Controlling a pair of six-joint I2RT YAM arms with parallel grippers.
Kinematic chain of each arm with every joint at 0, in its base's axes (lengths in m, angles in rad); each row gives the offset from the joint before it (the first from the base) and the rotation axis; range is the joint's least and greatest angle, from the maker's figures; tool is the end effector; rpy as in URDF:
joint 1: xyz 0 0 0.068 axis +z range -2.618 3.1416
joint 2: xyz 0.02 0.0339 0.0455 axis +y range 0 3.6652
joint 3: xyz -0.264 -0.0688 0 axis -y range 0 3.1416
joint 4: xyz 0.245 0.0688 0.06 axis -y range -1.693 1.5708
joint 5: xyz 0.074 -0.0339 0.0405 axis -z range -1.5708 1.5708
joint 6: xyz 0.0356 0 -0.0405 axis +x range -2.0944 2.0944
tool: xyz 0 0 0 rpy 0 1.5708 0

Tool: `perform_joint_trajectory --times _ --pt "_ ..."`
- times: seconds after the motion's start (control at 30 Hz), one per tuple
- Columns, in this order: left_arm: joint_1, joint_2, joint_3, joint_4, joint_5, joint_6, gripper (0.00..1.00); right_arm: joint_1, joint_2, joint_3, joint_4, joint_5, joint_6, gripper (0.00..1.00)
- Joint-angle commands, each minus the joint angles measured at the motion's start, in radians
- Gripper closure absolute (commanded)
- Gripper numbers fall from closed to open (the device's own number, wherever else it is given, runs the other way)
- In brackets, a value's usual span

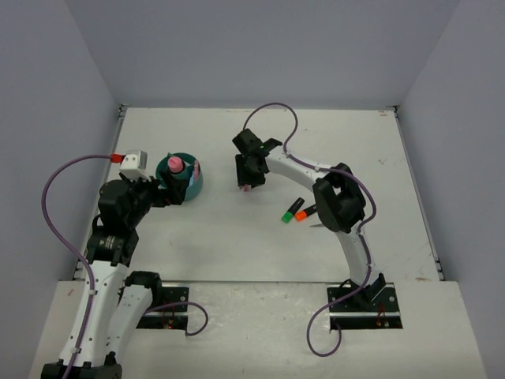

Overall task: Sort the stationery into containers
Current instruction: Pick up the pen from the center of the board.

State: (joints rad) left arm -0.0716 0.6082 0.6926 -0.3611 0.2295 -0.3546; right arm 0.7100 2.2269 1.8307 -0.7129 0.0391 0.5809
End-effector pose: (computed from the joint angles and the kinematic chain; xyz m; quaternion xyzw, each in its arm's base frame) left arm 0.1460 -0.0186 0.3151 -0.0434 0.7944 -0.2159 0.5660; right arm 0.3642 0.3112 0.1854 -0.0583 0.9715 0.1224 0.1942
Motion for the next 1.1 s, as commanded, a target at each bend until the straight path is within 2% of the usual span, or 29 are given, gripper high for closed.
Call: perform_joint_trajectory --times 0.0,0.1,0.4,0.53,0.63,0.67,0.73,0.93,1.07 --pt "-0.014 -0.013 -0.001 0.028 0.010 0.023 0.00 0.002 -0.014 0.071 -0.008 0.016 0.050 0.53" --pt "-0.021 -0.018 -0.001 0.027 0.008 0.023 0.00 0.005 0.018 0.129 -0.057 0.022 0.059 0.47" --pt "-0.036 -0.028 0.000 0.027 0.011 0.025 0.00 0.004 0.027 0.140 -0.063 0.014 0.077 0.41" --pt "-0.041 -0.029 0.000 0.028 0.014 0.026 0.00 0.004 -0.040 0.025 0.040 0.039 0.097 0.39" --pt "-0.043 -0.030 0.001 0.027 0.014 0.026 0.00 0.005 -0.126 -0.116 0.207 0.051 0.125 0.36" --pt "-0.043 -0.030 0.000 0.027 0.014 0.026 0.00 0.006 -0.149 -0.154 0.224 0.055 0.138 0.31" --pt "-0.044 -0.030 -0.002 0.028 0.013 0.026 0.00 0.008 -0.167 -0.193 0.257 0.057 0.154 0.27" --pt "-0.047 -0.023 0.001 0.030 0.016 0.026 0.00 0.043 -0.177 -0.215 0.216 0.126 0.197 0.20" --pt "-0.048 -0.019 -0.001 0.031 0.019 0.026 0.00 0.056 -0.195 -0.265 0.229 0.094 0.221 0.17"
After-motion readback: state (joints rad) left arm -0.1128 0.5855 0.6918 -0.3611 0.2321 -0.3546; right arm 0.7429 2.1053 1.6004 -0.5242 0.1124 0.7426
